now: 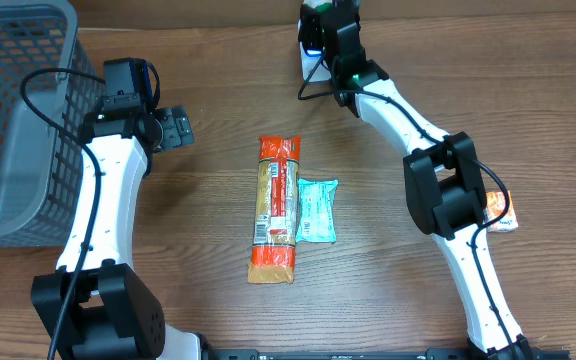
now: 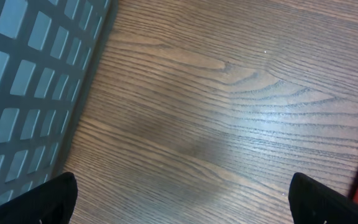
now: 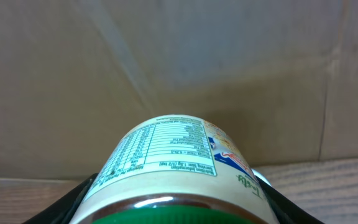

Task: Scan the item barcode
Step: 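Hold the jar's label in front of the scanner window, then carry the jar right and set it down near the orange packet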

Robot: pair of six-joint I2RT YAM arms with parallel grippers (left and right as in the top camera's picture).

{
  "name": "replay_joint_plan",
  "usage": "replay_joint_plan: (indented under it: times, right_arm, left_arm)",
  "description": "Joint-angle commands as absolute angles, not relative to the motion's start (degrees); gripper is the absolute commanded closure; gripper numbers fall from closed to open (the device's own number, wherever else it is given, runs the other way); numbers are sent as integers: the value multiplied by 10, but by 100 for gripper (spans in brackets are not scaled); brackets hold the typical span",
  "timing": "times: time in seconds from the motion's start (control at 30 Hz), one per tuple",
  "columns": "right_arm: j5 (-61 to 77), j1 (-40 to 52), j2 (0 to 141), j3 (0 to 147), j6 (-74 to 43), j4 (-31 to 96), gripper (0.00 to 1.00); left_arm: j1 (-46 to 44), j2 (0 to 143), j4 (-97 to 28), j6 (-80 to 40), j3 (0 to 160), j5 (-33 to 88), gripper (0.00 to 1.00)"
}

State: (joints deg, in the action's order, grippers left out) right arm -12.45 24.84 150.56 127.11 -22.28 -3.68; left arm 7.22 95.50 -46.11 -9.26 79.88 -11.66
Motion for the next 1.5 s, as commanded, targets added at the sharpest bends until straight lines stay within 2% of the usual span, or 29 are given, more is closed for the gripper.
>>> replay_joint_plan:
  times: [0.0,0.73,1.0,1.2,1.47]
  right_arm:
    - [-135,249,1502,1282,-225,-63,75]
    - [-169,246,1540,1282,-208,-133,75]
    - [-126,244,1454,1283,-174,-85,72]
    - [-102,243,1329,1283,-160,58,71]
    - [-102,234,1201,1283,-160,445,67]
  left_arm:
    - [71,956,-461,-94,808,-120,0]
    - [71,956,-461,-94,808,-120,0]
    - [71,956,-461,-94,808,-120,0]
    - [71,956,-461,-94,808,-120,0]
    - [70,956,-461,-94,808,-120,0]
